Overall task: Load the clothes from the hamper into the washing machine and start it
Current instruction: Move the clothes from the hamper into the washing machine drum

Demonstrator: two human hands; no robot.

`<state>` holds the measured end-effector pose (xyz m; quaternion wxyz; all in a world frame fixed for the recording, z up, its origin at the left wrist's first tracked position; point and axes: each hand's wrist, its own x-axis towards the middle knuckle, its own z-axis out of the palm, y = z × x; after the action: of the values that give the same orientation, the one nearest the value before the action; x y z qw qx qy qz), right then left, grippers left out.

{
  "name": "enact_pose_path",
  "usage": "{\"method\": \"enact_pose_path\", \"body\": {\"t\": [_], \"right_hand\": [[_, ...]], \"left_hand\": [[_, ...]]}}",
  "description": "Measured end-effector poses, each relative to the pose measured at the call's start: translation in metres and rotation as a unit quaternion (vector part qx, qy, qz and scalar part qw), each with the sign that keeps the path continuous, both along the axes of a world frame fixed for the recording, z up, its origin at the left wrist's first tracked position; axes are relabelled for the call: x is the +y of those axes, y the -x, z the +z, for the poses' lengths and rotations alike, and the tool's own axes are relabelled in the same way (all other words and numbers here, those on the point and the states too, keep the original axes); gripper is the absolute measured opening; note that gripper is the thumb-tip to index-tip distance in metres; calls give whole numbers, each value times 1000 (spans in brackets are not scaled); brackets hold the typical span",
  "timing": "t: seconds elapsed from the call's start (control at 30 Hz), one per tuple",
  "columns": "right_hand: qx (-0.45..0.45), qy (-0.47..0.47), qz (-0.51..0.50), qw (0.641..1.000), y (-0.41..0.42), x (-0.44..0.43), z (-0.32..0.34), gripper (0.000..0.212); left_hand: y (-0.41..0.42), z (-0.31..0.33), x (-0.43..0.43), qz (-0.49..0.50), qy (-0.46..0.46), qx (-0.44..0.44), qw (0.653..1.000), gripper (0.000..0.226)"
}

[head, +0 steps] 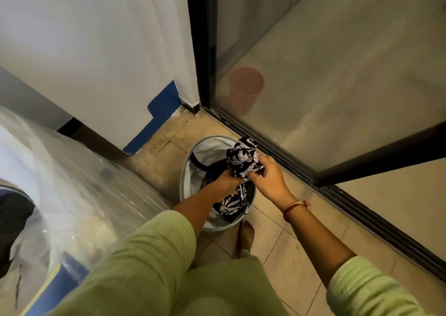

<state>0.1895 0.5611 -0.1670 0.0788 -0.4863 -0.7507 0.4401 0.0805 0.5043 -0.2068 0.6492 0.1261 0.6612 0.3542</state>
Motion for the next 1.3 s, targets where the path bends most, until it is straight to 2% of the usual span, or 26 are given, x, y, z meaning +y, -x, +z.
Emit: {"method": "enact_pose_path", "body": {"t": [0.1, 0.17, 0.2, 0.27, 0.33, 0.4, 0.5, 0.57, 0.63, 0.7, 0.77, 0.83, 0.9, 0.97, 1.0, 1.07, 1.1, 1.2, 1.23, 1.3], "right_hand": [[10, -33, 5, 999, 11, -3, 20, 38], [20, -49, 8, 999, 18, -1, 36, 37], [40, -26, 7, 999, 20, 1, 44, 37], [132, 99, -15, 986, 24, 3, 66, 27], [233, 233, -69, 942, 26, 5, 90, 14], [260, 249, -134, 923, 26, 12, 103, 15], [221, 213, -183, 934, 26, 14, 114, 17], [190, 212, -141, 948, 31, 9, 118, 25], [165, 202, -37, 965, 42, -4, 125, 48], [125, 161, 72, 976, 58, -16, 135, 72], [98, 114, 129, 980, 78, -31, 148, 84], [105, 72, 146, 981, 95, -47, 162, 80], [152, 99, 162, 970, 108, -64, 173, 55], [232, 195, 171, 937, 120, -85, 187, 23], [276, 243, 166, 915, 128, -94, 195, 19], [344, 291, 166, 877, 145, -109, 219, 16], [373, 295, 177, 862, 154, -117, 237, 14], [486, 340, 227, 772, 181, -151, 302, 6], [515, 358, 253, 736, 188, -167, 322, 11], [543, 359, 338, 680, 194, -198, 356, 28]], "left_hand": [[11, 13, 5, 46, -11, -44, 998, 33], [24, 32, 9, 23, -36, -33, 999, 26], [32, 43, 10, 5, -45, -28, 999, 27], [51, 66, 9, -29, -62, -20, 997, 28], [69, 93, 4, -46, -79, -5, 996, 27], [86, 116, -3, -36, -95, -5, 995, 29], [106, 150, -19, 15, -128, -51, 990, 27], [117, 174, -31, 46, -146, -88, 984, 28], [127, 200, -48, 56, -164, -102, 980, 34], [137, 225, -68, 52, -178, -101, 977, 38], [148, 248, -95, 56, -195, -91, 975, 39], [156, 270, -124, 74, -224, -70, 969, 39], [164, 285, -155, 100, -254, -43, 961, 37], [172, 299, -189, 144, -291, -11, 946, 37], [174, 307, -206, 168, -315, 3, 934, 37], [178, 323, -237, 190, -375, 46, 906, 27], [180, 332, -252, 195, -398, 76, 893, 31], [186, 355, -294, 253, -395, 204, 859, 73], [189, 357, -302, 264, -394, 241, 847, 81], [182, 366, -315, 272, -365, 299, 839, 74]]}}
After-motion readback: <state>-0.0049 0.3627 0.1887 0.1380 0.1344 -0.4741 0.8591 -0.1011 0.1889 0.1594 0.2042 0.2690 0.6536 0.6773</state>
